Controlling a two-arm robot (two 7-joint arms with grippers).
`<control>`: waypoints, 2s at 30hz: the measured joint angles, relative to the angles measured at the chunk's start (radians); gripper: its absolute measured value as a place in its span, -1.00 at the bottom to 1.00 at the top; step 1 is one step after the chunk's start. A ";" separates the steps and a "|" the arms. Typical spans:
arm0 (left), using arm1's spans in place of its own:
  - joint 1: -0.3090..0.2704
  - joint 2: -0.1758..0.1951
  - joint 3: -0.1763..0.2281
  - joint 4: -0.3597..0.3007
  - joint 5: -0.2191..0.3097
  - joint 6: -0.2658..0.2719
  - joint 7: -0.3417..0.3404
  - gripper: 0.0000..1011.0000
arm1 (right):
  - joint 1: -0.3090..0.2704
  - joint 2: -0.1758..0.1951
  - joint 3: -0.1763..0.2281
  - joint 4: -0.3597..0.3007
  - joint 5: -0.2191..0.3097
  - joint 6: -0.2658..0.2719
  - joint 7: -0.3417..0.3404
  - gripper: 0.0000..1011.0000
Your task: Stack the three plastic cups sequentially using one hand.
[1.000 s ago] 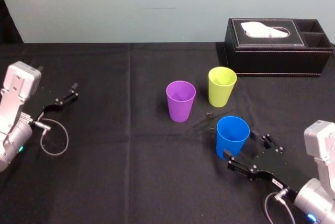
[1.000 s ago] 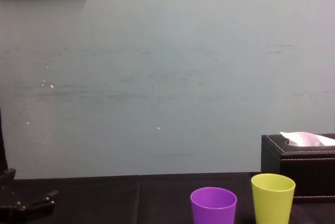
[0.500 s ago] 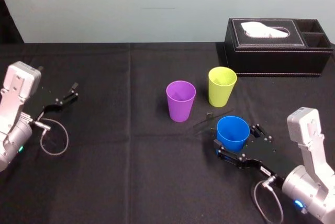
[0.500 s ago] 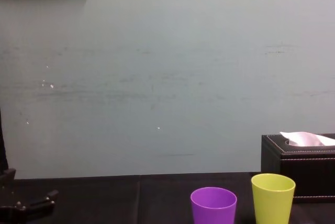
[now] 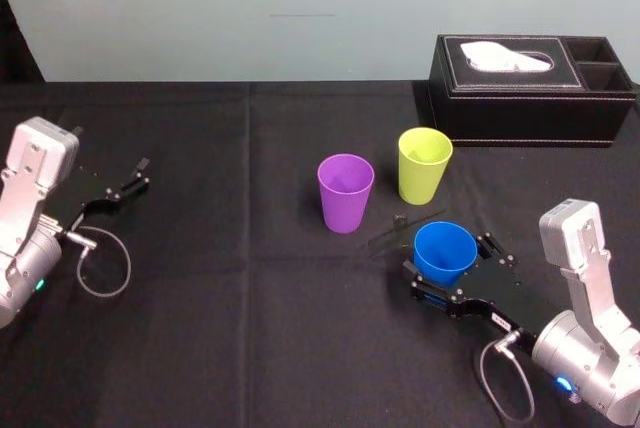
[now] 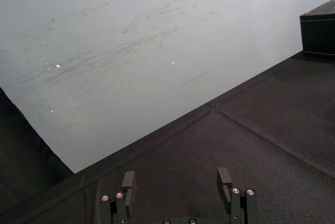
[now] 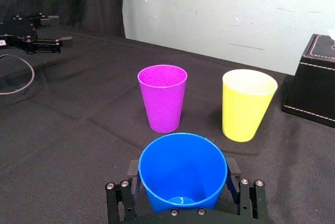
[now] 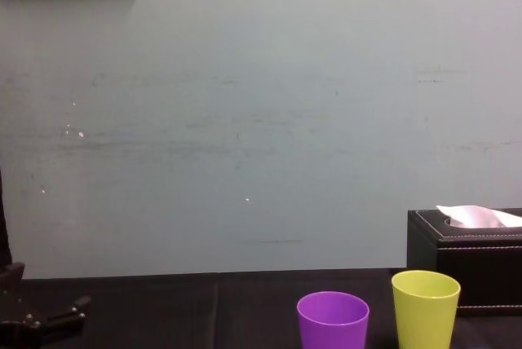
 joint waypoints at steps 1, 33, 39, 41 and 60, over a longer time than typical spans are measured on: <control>0.000 0.000 0.000 0.000 0.000 0.000 0.000 1.00 | 0.000 0.000 0.000 0.000 0.000 0.000 0.000 0.98; 0.000 0.000 0.000 0.000 0.000 0.000 0.000 1.00 | 0.020 0.003 0.054 -0.095 -0.007 0.038 0.015 0.45; 0.000 0.000 0.000 0.000 0.000 0.000 0.000 1.00 | 0.080 -0.006 0.073 -0.104 0.039 0.099 0.032 0.45; 0.000 0.000 0.000 0.000 0.000 0.000 0.000 1.00 | 0.108 -0.009 0.076 -0.104 0.055 0.122 0.035 0.45; 0.000 0.000 0.000 0.000 0.000 0.000 0.000 1.00 | 0.352 -0.072 0.011 0.044 0.079 0.219 -0.007 0.45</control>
